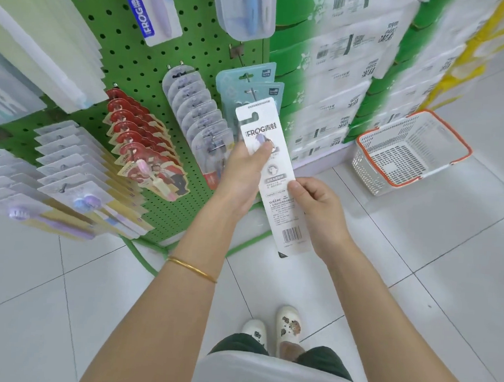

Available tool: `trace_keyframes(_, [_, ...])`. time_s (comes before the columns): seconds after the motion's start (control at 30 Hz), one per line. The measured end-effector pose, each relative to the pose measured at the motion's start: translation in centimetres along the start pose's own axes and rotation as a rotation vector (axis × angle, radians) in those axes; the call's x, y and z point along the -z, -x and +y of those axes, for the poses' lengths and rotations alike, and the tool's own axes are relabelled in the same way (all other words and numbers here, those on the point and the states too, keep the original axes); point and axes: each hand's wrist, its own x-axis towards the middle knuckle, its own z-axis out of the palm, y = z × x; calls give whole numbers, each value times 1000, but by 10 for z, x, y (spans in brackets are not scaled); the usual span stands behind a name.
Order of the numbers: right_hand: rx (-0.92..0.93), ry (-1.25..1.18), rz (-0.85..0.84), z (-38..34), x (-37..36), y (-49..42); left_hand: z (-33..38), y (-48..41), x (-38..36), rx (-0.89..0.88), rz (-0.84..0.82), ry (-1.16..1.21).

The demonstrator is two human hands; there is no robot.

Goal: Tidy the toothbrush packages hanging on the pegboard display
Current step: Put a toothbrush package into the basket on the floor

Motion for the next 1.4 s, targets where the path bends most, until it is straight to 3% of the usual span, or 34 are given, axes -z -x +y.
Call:
trace_keyframes(0.27, [-34, -71, 205, 4, 59, -18, -49, -28, -64, 50, -12, -356])
trace_keyframes(0.37, [-9, 16, 276, 3, 94, -36, -64, -38, -105, 30, 11, -474])
trace_keyframes(0.6, [48, 237, 102, -19, 188, -80, -85, -83, -220, 234, -145, -399])
trace_keyframes(0.83, [-65, 244, 217, -27, 296, -148, -115, -148, -313, 187, -86, -311])
trace_keyframes(1.13, [-156, 396, 134, -40, 396, -265, -131, -250, -416, 127, 53, -285])
trace_keyframes(1.4, [-318, 481, 82, -35, 486, -399, -166, -377, -515, 285, 119, -299])
